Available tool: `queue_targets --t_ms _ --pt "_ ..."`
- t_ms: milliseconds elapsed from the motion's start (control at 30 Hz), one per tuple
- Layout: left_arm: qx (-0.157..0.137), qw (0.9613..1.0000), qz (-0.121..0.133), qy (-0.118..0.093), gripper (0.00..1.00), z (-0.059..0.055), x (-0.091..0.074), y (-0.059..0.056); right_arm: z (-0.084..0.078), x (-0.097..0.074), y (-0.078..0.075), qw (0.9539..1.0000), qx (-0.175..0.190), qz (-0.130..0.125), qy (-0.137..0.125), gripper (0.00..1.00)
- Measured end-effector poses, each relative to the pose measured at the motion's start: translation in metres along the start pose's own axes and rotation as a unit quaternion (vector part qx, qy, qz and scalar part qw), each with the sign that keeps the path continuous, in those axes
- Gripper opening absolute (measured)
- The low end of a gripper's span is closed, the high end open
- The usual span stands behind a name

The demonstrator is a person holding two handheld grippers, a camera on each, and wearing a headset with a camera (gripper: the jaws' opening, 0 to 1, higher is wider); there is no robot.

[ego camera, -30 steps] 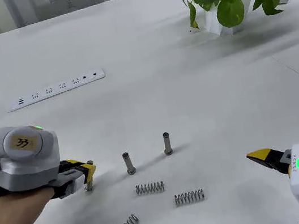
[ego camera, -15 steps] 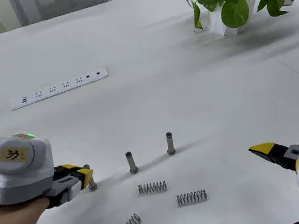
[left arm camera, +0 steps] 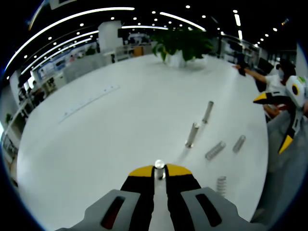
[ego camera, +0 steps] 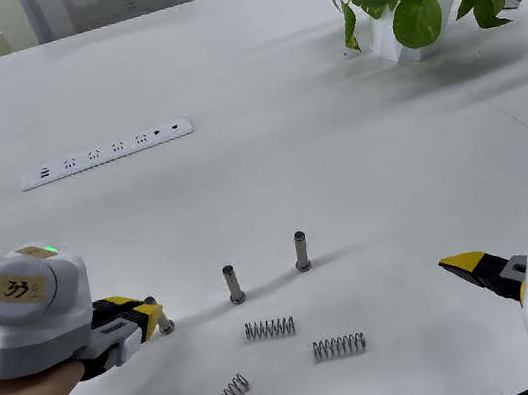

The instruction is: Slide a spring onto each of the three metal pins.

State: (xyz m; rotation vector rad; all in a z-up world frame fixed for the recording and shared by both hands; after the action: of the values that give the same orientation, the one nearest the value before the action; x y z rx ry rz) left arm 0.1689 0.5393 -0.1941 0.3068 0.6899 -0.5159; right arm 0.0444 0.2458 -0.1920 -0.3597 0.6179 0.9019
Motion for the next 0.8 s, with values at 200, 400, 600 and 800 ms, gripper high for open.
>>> queue_targets --t_ms 200,400,600,800 --pt "0.009 1.0000 0.002 0.001 0.08 -0.0004 -0.0011 -0.0008 -0.0001 0.0010 0.0005 1.0000 -0.001 0.003 0.002 0.99" --pt "0.013 0.9999 0.004 -0.002 0.08 -0.0009 -0.0016 -0.0002 -0.0004 0.0015 0.0008 1.0000 -0.002 0.005 0.004 0.99" --pt "0.011 0.9999 0.005 -0.004 0.08 -0.0018 -0.0017 0.0011 -0.0003 0.0020 0.0009 1.0000 -0.003 0.006 0.005 0.99" --pt "0.011 0.9999 0.004 -0.006 0.08 -0.0020 -0.0014 0.0018 -0.0007 0.0021 0.0013 1.0000 -0.003 0.007 0.006 0.99"
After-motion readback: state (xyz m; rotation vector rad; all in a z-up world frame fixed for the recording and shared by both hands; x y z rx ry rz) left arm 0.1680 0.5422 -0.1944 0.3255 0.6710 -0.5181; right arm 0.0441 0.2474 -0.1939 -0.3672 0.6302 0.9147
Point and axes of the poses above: the centre of the closed fingertips' face, and the gripper's own axes: x roughly forward along the fingers, y roughly to its left, z roughly out of its top, the point moved 8 cm from there along -x, roughly backward along the fingers, and after that the axes turned 8 degrees about z, right-handed, at the moved point
